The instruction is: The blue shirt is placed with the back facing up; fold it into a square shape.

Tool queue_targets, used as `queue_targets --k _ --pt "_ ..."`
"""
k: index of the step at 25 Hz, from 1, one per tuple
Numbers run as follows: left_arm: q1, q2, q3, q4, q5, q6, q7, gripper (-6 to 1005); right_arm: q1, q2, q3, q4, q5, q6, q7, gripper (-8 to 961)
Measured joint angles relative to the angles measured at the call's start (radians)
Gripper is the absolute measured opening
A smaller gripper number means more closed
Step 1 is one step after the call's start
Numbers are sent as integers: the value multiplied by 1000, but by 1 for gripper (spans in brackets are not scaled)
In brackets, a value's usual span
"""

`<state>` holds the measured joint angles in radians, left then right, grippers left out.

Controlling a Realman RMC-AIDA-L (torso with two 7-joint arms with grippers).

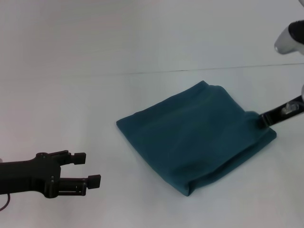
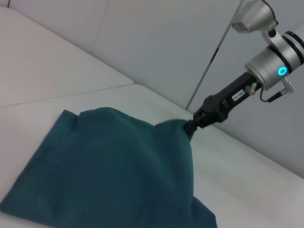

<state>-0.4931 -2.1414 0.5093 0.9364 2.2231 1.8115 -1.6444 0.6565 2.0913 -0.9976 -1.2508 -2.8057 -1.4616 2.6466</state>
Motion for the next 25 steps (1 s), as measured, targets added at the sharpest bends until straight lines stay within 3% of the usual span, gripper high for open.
queue_targets --k 12,16,25 --pt "4 -3 -2 0 -1 4 0 948 0 2 -23 -89 -45 13 49 22" --pt "6 -3 1 0 -2 3 0 948 -5 3 -63 -75 -117 46 84 22" --pt "6 -5 1 -4 -4 1 0 948 -4 0 -69 24 -120 120 86 22"
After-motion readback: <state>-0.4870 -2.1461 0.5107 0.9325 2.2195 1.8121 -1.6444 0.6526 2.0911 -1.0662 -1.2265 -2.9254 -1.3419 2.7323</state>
